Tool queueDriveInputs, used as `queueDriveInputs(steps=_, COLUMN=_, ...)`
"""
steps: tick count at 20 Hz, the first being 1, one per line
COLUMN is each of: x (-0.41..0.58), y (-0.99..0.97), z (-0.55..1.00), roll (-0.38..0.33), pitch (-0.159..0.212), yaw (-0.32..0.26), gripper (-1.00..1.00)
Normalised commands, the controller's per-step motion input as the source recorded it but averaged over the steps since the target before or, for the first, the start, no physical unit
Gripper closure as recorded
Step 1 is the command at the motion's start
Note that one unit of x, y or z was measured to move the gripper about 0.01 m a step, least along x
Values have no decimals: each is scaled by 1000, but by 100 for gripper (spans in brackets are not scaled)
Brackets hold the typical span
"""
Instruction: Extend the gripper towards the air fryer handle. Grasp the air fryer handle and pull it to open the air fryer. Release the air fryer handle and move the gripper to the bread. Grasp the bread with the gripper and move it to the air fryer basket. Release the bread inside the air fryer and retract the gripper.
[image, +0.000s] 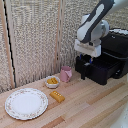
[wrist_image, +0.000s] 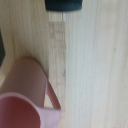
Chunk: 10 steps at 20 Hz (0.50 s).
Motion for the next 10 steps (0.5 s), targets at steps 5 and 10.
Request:
queueDriveInputs(steps=5, x=10, y=223, z=200, roll=-28, pitch=179, yaw=296, gripper=-100)
queueDriveInputs(steps=10, x=66, y=313, z=74, roll=-4, pitch=163, yaw=276, gripper=-100)
